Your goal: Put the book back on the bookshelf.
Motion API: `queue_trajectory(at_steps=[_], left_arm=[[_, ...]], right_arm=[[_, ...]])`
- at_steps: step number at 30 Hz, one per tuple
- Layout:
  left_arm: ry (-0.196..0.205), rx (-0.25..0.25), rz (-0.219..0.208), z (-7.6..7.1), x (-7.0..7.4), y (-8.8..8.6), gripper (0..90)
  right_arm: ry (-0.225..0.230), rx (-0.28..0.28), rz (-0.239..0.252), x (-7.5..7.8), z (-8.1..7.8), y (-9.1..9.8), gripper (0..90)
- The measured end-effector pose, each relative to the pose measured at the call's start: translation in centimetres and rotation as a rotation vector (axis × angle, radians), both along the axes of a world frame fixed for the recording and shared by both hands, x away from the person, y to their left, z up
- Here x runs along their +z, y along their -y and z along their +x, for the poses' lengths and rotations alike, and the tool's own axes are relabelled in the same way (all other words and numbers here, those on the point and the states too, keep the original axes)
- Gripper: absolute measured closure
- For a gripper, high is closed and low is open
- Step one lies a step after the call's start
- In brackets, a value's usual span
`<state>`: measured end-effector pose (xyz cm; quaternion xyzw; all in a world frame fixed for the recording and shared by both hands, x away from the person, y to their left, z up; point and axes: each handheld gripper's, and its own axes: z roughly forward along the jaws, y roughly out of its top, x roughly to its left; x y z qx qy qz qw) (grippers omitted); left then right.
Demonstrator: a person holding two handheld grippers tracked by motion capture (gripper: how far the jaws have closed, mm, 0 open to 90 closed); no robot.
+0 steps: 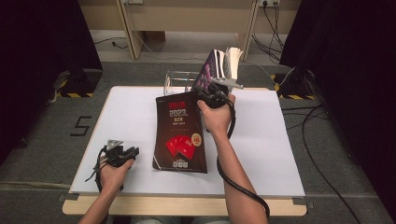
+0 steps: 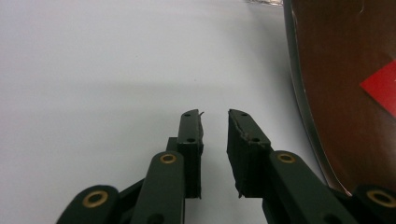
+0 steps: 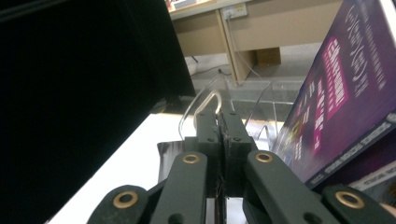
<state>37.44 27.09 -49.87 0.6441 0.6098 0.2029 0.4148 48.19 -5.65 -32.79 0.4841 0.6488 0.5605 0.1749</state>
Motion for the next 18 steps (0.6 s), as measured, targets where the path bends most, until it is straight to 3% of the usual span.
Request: queue_trajectory(at_steps=[12, 18], left_arm=[[0.011, -0.009, 0.002, -0.1, 0.2, 0.2, 73.3], [0.025, -0.032, -0.005, 0.1, 0.3, 1.0, 64.5]], right_arm=[[0.039, -0.026, 0.011, 1.6, 0.2, 0.2, 88.4], [0.037, -0.020, 0.005, 1.3, 0.0, 0.1, 88.3]])
